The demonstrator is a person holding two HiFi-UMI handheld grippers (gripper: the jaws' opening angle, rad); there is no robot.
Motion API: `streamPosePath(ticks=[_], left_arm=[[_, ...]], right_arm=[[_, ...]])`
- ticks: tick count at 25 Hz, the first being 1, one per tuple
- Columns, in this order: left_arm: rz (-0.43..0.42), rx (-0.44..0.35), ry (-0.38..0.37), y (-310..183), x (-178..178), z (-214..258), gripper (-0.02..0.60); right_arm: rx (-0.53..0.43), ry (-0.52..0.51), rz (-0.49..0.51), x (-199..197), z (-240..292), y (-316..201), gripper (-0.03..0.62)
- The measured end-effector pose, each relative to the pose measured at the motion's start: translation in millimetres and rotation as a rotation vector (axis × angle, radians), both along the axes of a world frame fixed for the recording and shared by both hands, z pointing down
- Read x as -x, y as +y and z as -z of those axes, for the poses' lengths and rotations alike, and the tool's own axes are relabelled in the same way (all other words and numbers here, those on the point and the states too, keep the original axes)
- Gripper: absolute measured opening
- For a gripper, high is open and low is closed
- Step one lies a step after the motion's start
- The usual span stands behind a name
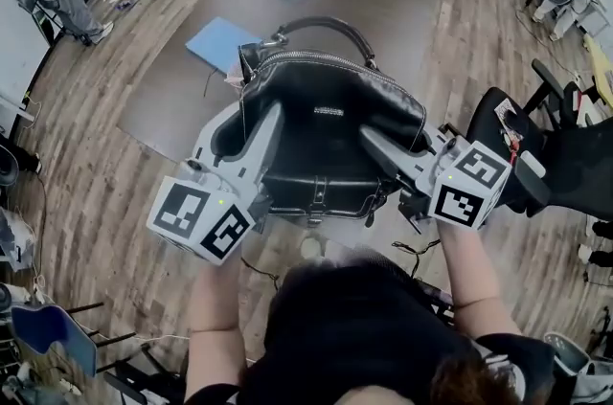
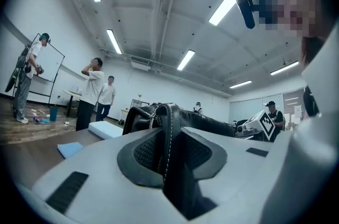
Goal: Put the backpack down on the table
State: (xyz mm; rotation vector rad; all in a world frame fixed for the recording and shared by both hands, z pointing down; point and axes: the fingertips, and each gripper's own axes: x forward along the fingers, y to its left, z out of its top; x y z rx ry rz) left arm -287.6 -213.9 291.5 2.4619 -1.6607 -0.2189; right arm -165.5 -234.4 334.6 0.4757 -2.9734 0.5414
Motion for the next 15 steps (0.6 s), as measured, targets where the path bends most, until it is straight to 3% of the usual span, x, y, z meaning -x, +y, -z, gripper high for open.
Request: streamPosePath(ticks=[15], left_arm=[[-0.013,0.019,0.017,-113.4,-28.4,-33.8,0.107]], right_arm=[[-0.03,0.062,-0.079,-31.7,-28.4,-108.2,0.106]])
